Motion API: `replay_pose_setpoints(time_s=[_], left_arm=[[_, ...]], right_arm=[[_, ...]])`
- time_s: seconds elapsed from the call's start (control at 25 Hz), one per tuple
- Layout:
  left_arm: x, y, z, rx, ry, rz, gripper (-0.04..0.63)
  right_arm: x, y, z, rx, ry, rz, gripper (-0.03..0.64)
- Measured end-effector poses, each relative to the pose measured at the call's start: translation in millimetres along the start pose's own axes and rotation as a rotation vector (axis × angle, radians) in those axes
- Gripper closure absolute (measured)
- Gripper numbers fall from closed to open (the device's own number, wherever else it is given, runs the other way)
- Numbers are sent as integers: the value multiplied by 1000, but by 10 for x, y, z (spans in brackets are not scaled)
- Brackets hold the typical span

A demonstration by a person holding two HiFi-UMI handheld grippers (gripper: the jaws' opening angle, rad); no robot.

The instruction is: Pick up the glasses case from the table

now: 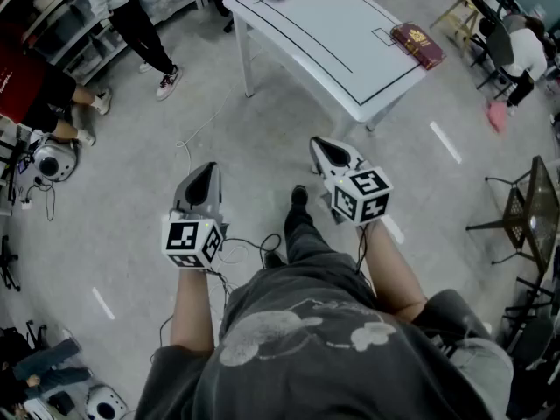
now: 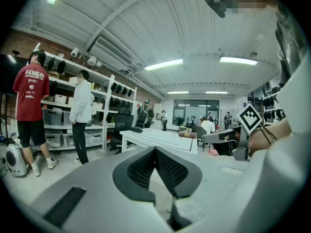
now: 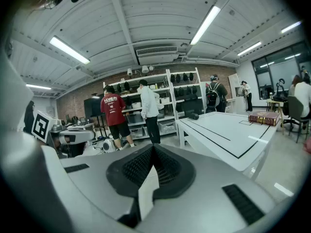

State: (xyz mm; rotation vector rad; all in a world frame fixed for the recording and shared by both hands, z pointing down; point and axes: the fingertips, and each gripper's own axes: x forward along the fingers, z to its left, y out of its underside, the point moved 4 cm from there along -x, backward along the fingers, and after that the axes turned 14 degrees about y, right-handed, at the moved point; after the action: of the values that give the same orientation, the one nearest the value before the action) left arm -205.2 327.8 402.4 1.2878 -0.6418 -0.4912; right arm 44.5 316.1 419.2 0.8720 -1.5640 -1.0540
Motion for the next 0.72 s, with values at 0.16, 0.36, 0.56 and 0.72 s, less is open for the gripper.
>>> replay_pose_setpoints(time_s=[0.16, 0.36, 0.56, 0.72], left_arm=[[-86, 31, -86, 3, 5, -6, 592], [-127, 25, -124, 9, 8, -9, 592], [-146, -17, -67, 10, 4, -16, 592], [-103, 8, -16, -2, -1, -18, 592]], right_arm=[[-92, 52, 42, -3, -2, 1, 618], [-154, 35, 51, -5, 1, -7, 618], [-119, -25, 92, -13, -5, -10, 618], [-21, -46, 88, -36, -21, -10, 618]])
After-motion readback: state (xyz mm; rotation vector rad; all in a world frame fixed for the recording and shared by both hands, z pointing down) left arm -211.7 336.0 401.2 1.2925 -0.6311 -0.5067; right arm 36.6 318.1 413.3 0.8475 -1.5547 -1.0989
